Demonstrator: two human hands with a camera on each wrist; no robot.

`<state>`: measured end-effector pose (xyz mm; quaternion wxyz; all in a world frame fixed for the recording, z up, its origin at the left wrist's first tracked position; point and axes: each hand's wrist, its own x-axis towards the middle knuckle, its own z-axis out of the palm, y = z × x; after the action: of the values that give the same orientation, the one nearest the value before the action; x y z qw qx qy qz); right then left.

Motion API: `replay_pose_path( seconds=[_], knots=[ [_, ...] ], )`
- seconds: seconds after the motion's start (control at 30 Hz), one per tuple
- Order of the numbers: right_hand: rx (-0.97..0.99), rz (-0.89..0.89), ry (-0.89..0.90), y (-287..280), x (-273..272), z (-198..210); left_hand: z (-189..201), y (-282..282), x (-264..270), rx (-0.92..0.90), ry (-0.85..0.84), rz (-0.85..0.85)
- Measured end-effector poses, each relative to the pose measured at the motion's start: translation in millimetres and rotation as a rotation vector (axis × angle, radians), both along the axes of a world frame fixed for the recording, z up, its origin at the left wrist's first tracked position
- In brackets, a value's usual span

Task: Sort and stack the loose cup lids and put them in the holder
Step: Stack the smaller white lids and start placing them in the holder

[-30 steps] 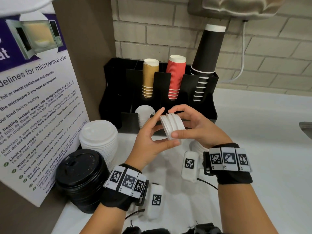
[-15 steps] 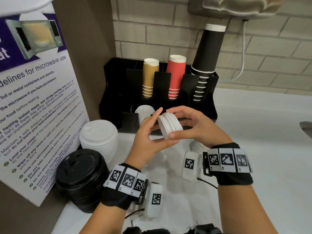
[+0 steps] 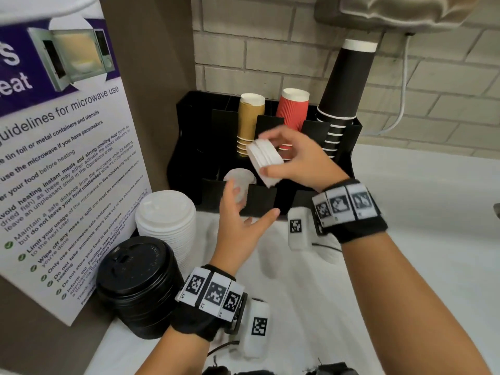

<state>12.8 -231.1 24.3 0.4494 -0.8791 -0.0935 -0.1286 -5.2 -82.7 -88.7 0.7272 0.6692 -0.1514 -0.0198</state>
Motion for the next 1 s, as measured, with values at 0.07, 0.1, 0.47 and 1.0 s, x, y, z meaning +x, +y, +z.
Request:
replay_pose_path(
  seconds=[0.07,0.1,0.47,1.0],
  knots=[
    [-0.176,-0.057,-0.069,4.9,25.4,6.2,-4.2,1.0,1.9,0.214,0.031,0.0],
    [-0.285,-0.063,-0.055,8.7,37.6,6.5,-6.9,1.4,3.2,0.294,0.061,-0.042],
    [-0.839,0.059,0.217,39.1,93.0,-38.8,-10.7,4.8,5.2,0.458,0.219,-0.166],
    [-0.84,0.065,0.193,43.9,102.9,-40.0,-9.0,7.8,8.2,0.459,0.217,-0.173]
  ],
)
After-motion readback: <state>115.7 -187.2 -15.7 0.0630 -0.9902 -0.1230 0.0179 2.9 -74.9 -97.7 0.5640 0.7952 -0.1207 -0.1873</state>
